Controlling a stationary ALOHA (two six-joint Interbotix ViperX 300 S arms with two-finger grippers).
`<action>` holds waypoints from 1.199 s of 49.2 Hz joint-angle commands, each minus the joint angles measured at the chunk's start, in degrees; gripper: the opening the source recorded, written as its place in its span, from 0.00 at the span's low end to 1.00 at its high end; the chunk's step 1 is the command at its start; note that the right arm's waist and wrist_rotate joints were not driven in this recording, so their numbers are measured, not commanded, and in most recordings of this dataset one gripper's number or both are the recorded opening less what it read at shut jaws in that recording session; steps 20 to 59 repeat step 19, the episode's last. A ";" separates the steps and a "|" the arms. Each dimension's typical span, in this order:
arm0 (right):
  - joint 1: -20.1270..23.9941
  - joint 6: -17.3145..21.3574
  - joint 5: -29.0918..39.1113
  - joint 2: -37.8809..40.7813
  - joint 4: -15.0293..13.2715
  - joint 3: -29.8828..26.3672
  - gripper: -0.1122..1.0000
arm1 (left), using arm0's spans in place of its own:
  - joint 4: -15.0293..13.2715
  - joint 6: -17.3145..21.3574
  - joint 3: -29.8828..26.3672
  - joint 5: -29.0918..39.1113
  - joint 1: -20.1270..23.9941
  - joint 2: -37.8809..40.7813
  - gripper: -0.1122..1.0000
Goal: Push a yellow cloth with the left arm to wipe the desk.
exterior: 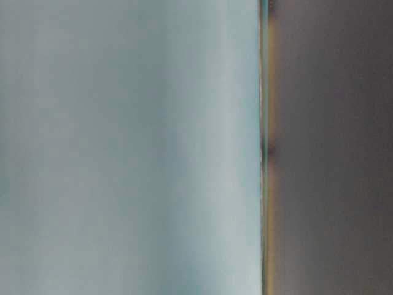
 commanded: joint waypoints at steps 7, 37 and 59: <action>0.00 0.00 -0.35 0.18 0.09 -0.18 0.10 | 0.18 0.79 -0.62 10.11 0.09 -12.13 0.84; 0.00 -0.09 -0.35 0.09 0.09 0.09 0.10 | 0.18 0.62 2.90 12.39 0.70 -20.74 0.84; 0.00 -0.09 -0.35 0.09 0.09 0.09 0.10 | 0.18 0.62 2.90 12.39 0.70 -20.74 0.84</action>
